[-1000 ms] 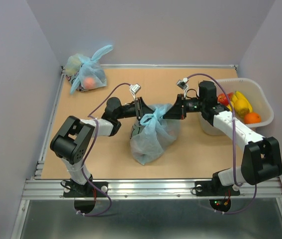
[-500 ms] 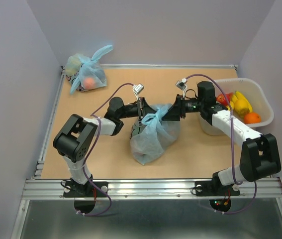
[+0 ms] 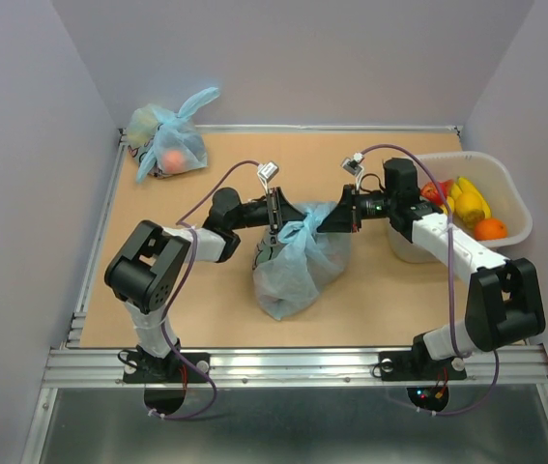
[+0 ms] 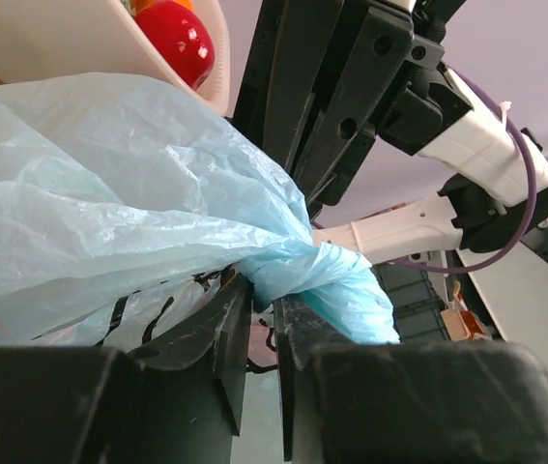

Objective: Place the fake fruits into the plastic bag and tie a complex knot

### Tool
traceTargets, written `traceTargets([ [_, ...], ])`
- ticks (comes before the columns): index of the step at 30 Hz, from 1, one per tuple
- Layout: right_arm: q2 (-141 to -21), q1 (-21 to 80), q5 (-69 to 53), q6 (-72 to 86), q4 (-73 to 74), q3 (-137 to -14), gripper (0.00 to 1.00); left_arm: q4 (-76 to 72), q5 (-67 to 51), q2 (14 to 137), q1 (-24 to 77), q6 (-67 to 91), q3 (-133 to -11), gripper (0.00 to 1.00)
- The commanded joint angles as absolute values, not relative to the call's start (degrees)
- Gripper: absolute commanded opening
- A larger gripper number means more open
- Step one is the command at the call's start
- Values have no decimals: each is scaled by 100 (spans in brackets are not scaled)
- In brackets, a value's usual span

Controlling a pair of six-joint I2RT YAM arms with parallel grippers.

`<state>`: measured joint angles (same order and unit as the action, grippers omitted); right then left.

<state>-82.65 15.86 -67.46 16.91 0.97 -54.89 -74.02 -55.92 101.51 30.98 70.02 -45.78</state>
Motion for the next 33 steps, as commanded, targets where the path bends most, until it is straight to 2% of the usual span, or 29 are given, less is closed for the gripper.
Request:
traceTargets([
  [1, -8112, 1661, -6768, 1503, -53, -5651, 0, -7397, -5730, 9626, 2971, 6444, -4737, 38],
  [4, -8112, 1661, -6741, 1389, -26, -5713, 1, -6001, -5757, 9143, 2621, 5426, -4667, 47],
  [10, -8174, 1661, -6750, 1310, 132, -5783, 0, -2820, -5888, 8403, 1768, 2816, -4939, 53],
  [12, -8156, 1661, -6759, 1310, 141, -5783, 0, -1886, -6125, 8210, 1398, 2026, -5411, 56],
  [13, -8156, 1661, -6767, 1310, 141, -5783, 1, -1333, -6204, 8148, 1328, 1073, -5614, 57],
  [16, -8156, 1661, -6785, 1248, 158, -5801, 1, 1188, -6345, 7867, 1301, -959, -6397, 66],
  [19, -8156, 1661, -6794, 1204, 167, -5809, 1, 2088, -6469, 7752, 1327, -1781, -6775, 73],
  [24, -8279, 1652, -6785, 1143, 184, -5941, 0, 3031, -6487, 7892, 1765, -2547, -7224, 74],
  [33, -8323, 1661, -6794, 1107, 202, -5985, 0, 2611, -6003, 8059, 2645, -2268, -7330, 75],
])
